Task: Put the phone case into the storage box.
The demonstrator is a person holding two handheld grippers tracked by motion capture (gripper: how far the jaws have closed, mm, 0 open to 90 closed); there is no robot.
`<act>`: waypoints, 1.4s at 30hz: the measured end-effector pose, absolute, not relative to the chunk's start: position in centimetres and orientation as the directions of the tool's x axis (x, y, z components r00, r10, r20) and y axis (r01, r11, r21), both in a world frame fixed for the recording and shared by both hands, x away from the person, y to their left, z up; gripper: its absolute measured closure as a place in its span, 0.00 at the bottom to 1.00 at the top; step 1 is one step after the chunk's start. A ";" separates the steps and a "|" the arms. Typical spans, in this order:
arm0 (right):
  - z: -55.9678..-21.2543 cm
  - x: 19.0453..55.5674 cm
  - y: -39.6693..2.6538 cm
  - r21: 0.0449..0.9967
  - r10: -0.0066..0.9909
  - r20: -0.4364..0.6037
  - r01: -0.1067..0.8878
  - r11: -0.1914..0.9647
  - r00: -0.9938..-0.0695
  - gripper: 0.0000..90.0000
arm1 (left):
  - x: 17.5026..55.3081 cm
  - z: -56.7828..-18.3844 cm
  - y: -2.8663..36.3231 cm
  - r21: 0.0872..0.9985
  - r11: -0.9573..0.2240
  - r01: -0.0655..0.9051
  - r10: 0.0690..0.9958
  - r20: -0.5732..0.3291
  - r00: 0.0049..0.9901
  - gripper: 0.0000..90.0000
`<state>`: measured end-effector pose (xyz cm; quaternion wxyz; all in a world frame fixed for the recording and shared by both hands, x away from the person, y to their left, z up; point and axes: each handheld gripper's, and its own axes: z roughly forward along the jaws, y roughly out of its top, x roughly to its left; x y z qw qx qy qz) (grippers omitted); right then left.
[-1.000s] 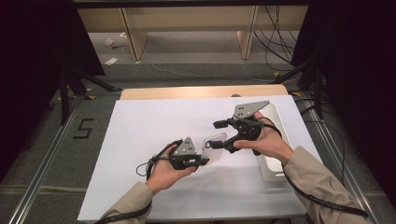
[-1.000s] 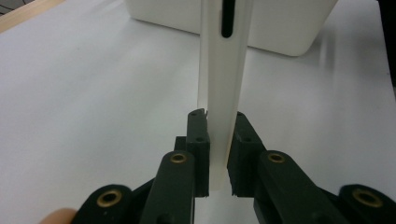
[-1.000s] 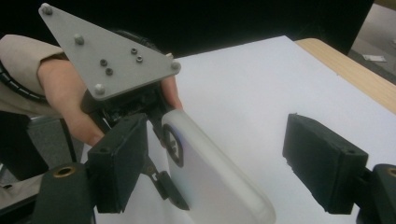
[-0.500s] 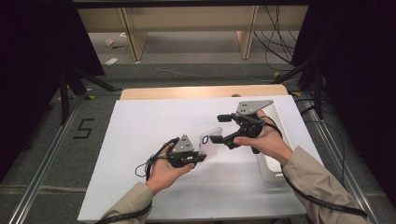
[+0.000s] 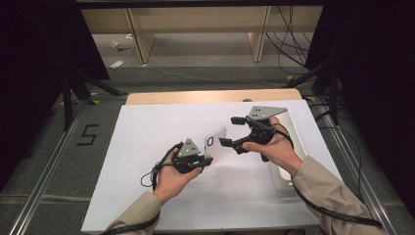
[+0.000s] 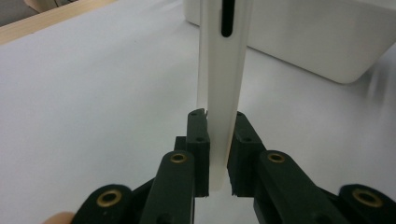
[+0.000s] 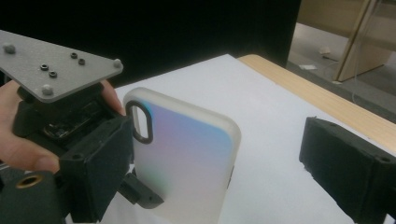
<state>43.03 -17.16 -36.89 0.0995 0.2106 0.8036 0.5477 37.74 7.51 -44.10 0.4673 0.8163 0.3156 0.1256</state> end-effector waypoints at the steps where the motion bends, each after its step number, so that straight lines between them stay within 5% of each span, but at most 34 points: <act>1: -36.9 43.0 -17.1 0.924 0.453 0.071 0.229 0.306 -0.889 0.11 | 37.7 -44.0 7.5 0.841 -0.359 0.405 0.639 -0.095 0.763 0.89; 16: -37.5 42.4 -16.4 0.943 0.529 0.075 0.233 0.239 -0.845 0.12 | 37.8 -43.9 7.6 0.824 -0.287 0.488 0.726 -0.145 0.672 0.89; 42: -38.4 41.3 -14.4 0.951 0.558 0.074 0.226 0.210 -0.827 0.11 | 38.1 -43.8 6.4 0.811 -0.282 0.512 0.737 -0.158 0.657 0.89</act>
